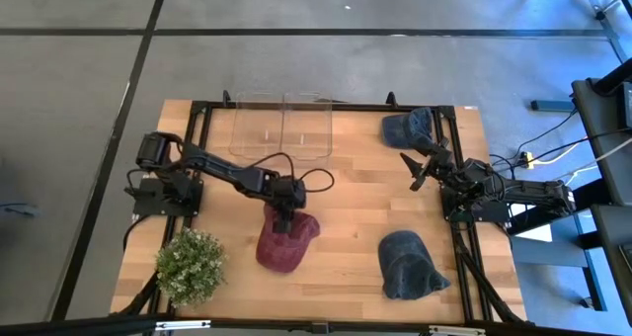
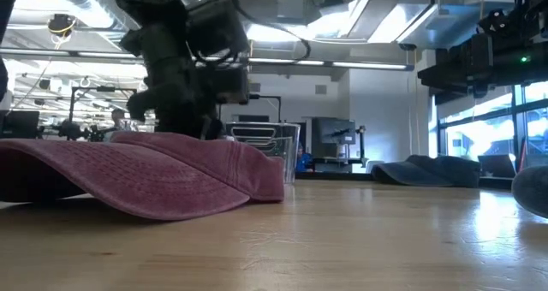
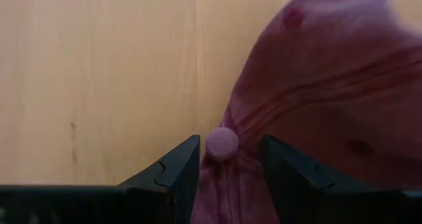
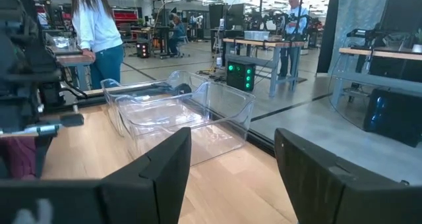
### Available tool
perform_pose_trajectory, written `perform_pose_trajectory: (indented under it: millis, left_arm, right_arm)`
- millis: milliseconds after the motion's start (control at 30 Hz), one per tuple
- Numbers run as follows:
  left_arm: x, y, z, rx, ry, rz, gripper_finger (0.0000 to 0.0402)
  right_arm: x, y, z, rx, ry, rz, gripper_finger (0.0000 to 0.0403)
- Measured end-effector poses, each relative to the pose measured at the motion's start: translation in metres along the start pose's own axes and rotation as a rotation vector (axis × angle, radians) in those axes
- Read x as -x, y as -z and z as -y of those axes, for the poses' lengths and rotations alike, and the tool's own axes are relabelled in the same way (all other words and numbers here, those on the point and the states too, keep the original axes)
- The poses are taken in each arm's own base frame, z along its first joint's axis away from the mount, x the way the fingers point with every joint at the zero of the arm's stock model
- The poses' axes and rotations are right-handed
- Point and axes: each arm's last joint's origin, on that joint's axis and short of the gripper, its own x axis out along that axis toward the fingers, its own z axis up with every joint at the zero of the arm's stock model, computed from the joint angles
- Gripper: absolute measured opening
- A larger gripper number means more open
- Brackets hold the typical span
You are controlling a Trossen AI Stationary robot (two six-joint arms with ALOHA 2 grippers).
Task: Pick & Place hat
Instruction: Put the red cap into the left transparent bin
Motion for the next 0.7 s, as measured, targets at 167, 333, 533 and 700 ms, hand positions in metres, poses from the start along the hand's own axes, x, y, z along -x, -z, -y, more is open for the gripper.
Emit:
perform_pose_trajectory:
  millis: [167, 333, 533, 700]
  left_arm:
    - [-0.007, 0.003, -0.0005, 0.031, -0.005, -0.038, 0.0156]
    - [-0.0091, 0.0042, -0.0006, 0.037, -0.002, -0.049, 0.012]
    - [-0.0098, 0.0047, -0.0006, 0.042, -0.003, -0.049, 0.0042]
    - [-0.002, 0.0019, 0.0, 0.117, 0.006, -0.02, 0.0032]
  right_arm:
    - [0.0, 0.0, -0.0001, -0.001, -0.001, 0.0, 0.0217]
    - [0.0, 0.0, -0.0002, -0.001, -0.007, 0.0, 0.0217]
    - [0.0, 0.0, -0.0002, 0.0, -0.007, 0.0, 0.0217]
    - [0.0, 0.0, -0.0002, 0.002, -0.008, 0.0, 0.0217]
